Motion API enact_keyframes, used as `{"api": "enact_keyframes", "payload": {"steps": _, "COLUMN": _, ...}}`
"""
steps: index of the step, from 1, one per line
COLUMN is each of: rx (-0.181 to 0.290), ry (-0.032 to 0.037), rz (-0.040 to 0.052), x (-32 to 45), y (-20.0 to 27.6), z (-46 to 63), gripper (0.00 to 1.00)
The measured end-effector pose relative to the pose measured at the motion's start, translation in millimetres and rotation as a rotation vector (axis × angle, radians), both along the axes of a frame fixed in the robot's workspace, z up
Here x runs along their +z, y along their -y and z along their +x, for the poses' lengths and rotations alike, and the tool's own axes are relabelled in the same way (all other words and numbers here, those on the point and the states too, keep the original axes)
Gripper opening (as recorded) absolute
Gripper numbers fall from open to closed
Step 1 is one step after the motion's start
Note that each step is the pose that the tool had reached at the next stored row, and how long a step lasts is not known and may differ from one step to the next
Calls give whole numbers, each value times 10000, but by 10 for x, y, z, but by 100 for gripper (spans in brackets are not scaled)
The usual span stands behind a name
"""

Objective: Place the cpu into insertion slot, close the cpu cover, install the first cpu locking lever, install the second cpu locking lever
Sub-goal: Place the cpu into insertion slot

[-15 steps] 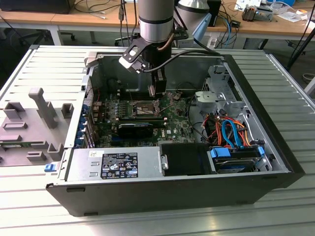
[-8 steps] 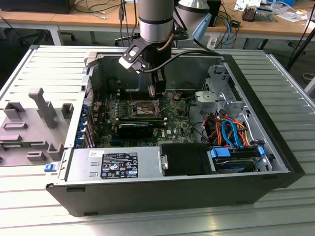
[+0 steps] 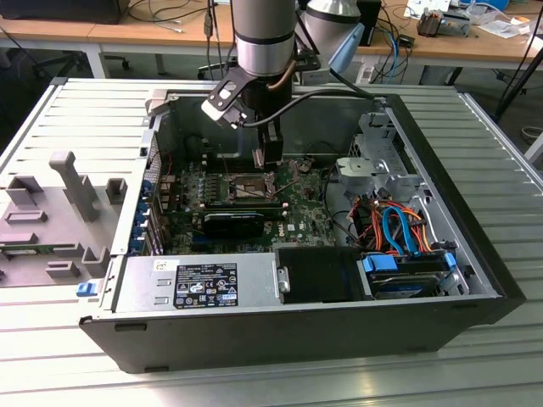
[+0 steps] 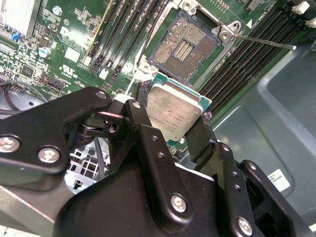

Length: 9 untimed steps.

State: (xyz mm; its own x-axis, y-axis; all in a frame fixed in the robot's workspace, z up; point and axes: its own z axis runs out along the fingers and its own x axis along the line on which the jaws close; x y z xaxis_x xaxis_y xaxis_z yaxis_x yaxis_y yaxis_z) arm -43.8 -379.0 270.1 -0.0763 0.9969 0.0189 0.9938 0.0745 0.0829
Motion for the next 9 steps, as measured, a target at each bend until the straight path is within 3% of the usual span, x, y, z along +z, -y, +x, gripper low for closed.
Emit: {"api": "enact_keyframes", "payload": {"steps": 9, "rx": -12, "ry": 0, "rz": -8, "x": -8, "y": -3, "z": -1, "gripper": 55}}
